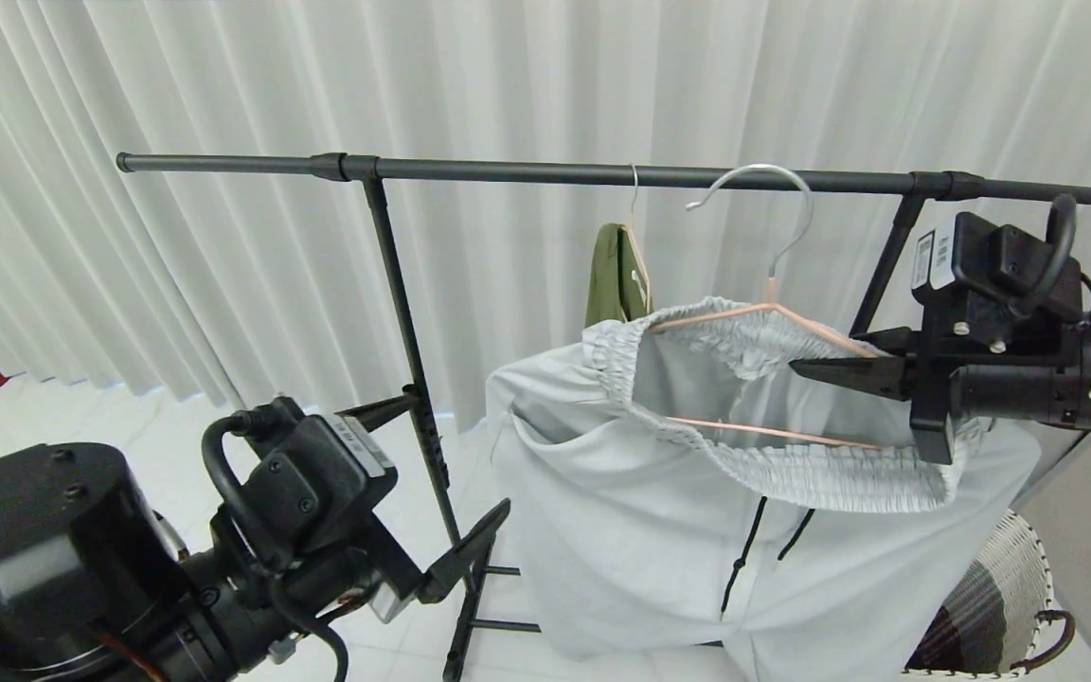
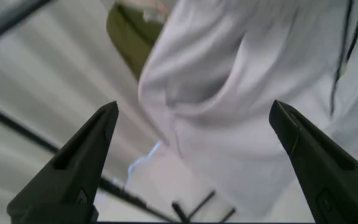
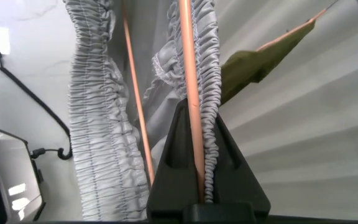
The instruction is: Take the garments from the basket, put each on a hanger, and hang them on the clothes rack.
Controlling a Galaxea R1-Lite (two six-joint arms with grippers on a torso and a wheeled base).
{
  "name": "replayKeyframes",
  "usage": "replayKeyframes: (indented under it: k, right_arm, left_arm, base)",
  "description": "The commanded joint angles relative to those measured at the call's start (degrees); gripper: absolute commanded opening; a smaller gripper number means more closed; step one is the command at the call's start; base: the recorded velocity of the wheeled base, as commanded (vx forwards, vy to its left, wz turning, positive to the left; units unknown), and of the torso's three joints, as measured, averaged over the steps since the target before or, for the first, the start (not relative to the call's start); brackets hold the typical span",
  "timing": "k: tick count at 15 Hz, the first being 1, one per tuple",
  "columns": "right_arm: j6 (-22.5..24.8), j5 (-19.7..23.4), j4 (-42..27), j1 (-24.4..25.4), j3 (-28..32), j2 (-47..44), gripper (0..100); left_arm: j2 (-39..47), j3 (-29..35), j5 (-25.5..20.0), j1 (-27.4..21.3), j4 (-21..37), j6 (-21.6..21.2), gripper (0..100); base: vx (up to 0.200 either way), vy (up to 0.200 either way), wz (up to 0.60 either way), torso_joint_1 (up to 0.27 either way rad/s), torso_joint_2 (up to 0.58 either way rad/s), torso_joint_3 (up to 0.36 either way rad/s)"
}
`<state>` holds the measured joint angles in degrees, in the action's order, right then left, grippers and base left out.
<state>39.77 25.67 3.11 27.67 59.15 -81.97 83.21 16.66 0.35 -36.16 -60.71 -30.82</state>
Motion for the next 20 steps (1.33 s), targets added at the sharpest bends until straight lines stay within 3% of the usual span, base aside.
replayKeyframes:
  k: [1,4,10,11,17,20]
  right_arm:
    - [0.6,0.6,0.1,0.0,0.0,1.2,0]
    - [1.5,1.7,0.1,0.1,0.0,2.4,0]
    - [1.5,2.7,0.1,1.5,-0.4,4.9,0]
    - [1.5,2.7,0.1,1.5,-0.8,5.2,0]
    - [1.1,2.3,0.1,1.0,-2.5,7.4,0]
    - [1.1,2.3,0.1,0.7,-2.5,7.4,0]
  left_arm:
    - [0.0,-3.5,-0.3,5.7,0.0,0.9,100]
    - [6.1,-2.3,-0.3,6.9,0.0,7.4,100]
    - [12.8,-0.6,-0.4,7.8,-0.1,9.5,100]
    - [12.8,-0.6,-0.4,8.1,-0.1,9.5,0]
    - [12.8,-4.7,0.3,13.7,-0.6,8.8,0]
    - [12.9,-7.3,0.4,15.2,-3.5,8.6,0]
  base:
    - [0.0,0.0,0.0,0.0,0.0,0.0]
    - [0.0,0.0,0.0,0.0,0.0,0.0]
    - [0.0,0.0,0.0,0.0,0.0,0.0]
    - [0.0,0.0,0.0,0.0,0.0,0.0]
    - [0.0,0.0,0.0,0.0,0.0,0.0]
    - [0.0,0.0,0.0,0.0,0.0,0.0]
